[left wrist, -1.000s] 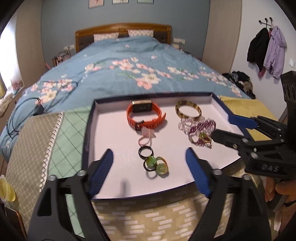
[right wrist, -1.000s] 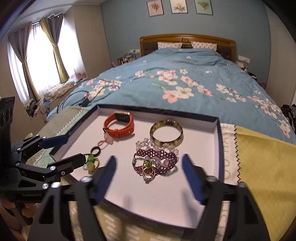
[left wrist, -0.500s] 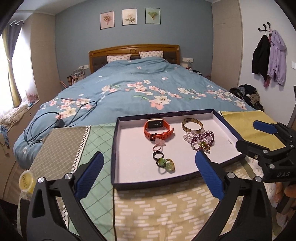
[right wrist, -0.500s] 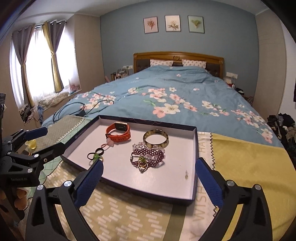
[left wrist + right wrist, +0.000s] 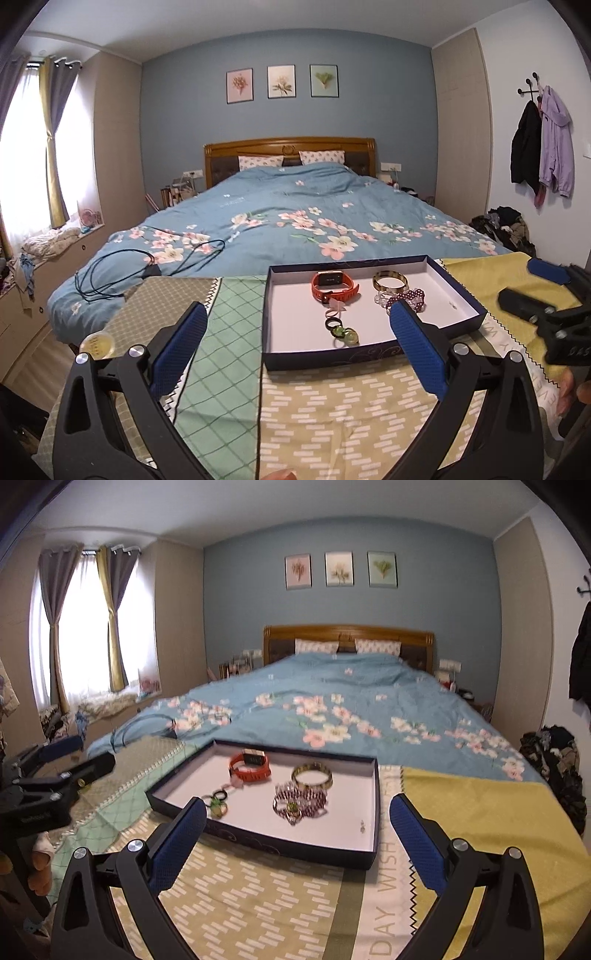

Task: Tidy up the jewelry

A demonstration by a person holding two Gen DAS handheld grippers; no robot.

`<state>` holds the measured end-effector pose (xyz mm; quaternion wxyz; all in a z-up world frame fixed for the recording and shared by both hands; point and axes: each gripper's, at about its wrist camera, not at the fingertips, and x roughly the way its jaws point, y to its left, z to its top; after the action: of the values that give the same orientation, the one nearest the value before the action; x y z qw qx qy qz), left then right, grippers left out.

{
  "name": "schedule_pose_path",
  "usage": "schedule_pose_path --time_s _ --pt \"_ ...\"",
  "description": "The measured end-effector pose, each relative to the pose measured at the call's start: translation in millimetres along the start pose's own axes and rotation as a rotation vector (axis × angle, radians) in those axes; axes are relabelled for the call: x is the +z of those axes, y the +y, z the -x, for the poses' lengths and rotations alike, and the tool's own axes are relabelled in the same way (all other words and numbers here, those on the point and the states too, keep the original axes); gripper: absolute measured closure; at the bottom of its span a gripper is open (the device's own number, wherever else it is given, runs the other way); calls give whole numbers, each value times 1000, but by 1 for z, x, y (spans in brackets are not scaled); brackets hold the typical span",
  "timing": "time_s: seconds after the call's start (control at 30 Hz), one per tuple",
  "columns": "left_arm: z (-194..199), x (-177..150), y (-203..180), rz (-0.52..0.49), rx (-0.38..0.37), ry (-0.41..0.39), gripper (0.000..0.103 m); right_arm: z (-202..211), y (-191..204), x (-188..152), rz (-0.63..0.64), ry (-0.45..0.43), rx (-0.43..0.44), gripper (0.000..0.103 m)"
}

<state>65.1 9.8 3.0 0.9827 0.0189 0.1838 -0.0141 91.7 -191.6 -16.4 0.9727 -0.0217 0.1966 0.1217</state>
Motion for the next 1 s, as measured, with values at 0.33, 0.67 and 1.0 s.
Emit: schedule_pose_path --time_s 0.33,0.67,1.0 --pt "45 -2 4 19 8 -95 6 37 8 -5 25 -90 -42 7" --pt "86 0 0 19 5 -175 6 61 8 -8 11 -138 -60 7" --pt "100 3 -2 26 -6 -198 6 72 8 -10 6 -156 -63 7"
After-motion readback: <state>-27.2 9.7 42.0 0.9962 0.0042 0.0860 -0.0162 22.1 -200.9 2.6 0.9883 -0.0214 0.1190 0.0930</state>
